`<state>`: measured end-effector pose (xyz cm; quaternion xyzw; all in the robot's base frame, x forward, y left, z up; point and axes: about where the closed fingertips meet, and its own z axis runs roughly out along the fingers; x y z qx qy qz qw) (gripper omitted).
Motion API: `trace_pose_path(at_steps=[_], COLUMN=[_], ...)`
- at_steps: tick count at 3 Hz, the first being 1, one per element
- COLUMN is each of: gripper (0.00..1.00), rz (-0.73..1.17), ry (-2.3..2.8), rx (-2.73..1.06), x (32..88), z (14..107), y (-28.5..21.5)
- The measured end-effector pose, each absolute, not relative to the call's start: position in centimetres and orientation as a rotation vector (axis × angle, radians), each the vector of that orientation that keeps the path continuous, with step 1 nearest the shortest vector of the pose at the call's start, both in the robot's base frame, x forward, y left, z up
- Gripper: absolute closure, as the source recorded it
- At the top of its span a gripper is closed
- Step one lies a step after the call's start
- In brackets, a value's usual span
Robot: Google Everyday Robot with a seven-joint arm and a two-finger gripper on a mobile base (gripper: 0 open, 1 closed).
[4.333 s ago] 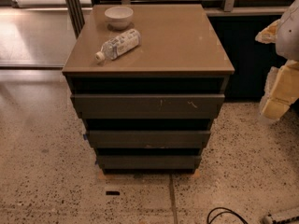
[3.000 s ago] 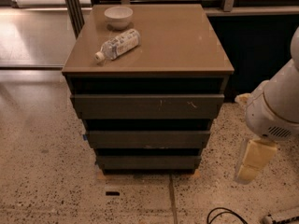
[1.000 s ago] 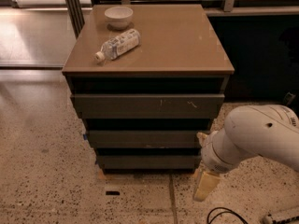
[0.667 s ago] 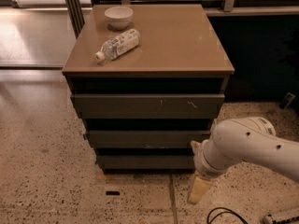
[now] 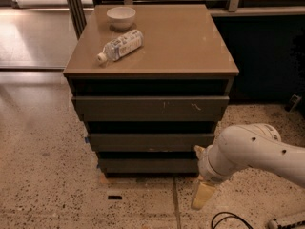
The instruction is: Open bottom drawer
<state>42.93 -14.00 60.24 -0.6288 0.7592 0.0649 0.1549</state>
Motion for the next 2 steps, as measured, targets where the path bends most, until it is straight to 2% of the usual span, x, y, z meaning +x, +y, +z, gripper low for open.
trace_pose_path(at_steps=[2], gripper=[0.00], rz=[0.257], ry=[2.154], rx=[-1.772], x=[44.0], z=[54.3], y=[-13.5])
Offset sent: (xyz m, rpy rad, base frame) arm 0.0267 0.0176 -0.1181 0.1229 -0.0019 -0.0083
